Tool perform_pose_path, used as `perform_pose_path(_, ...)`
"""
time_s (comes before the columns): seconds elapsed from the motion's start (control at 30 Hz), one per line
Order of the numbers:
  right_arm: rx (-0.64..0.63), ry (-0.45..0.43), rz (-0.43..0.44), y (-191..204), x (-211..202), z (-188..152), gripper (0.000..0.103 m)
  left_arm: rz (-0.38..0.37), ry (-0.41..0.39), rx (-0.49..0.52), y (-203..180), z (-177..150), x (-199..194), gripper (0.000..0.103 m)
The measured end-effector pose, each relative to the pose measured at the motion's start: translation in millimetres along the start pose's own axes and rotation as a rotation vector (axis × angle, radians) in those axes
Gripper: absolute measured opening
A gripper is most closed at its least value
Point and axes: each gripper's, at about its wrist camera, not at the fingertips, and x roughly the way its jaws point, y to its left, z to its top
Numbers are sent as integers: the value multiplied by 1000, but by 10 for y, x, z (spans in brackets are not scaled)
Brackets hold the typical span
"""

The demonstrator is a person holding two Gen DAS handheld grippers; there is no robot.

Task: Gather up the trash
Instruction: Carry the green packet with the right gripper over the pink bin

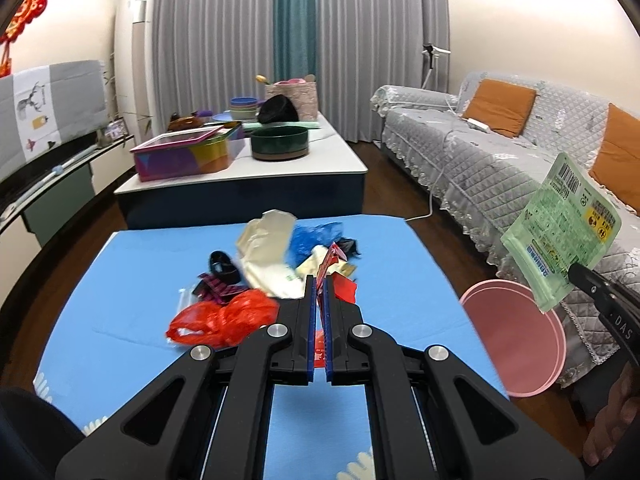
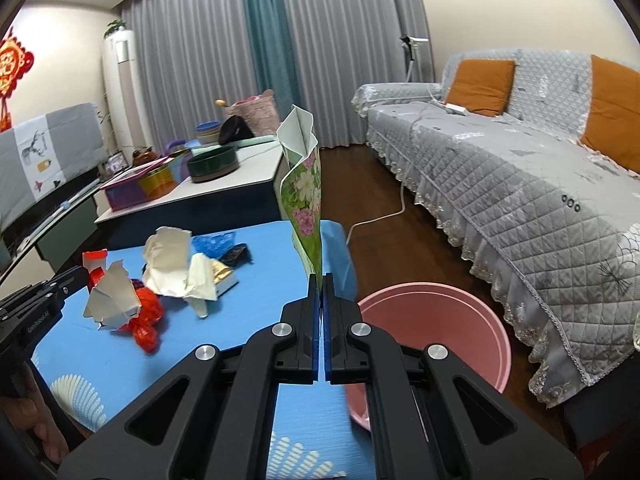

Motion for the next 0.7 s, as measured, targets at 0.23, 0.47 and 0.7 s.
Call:
perform_pose_path(0.23, 29, -7, -37, -197, 11, 49, 2, -47, -3, 23, -211, 138, 89, 3)
perform_pose_path(0.47, 64, -16, -88, -441, 19, 121, 2, -101, -2, 43, -392, 274, 159, 3)
perform_pose_path(0.7, 114, -16, -125, -701, 18, 177, 2, -146, 18, 54, -557, 377, 278, 3)
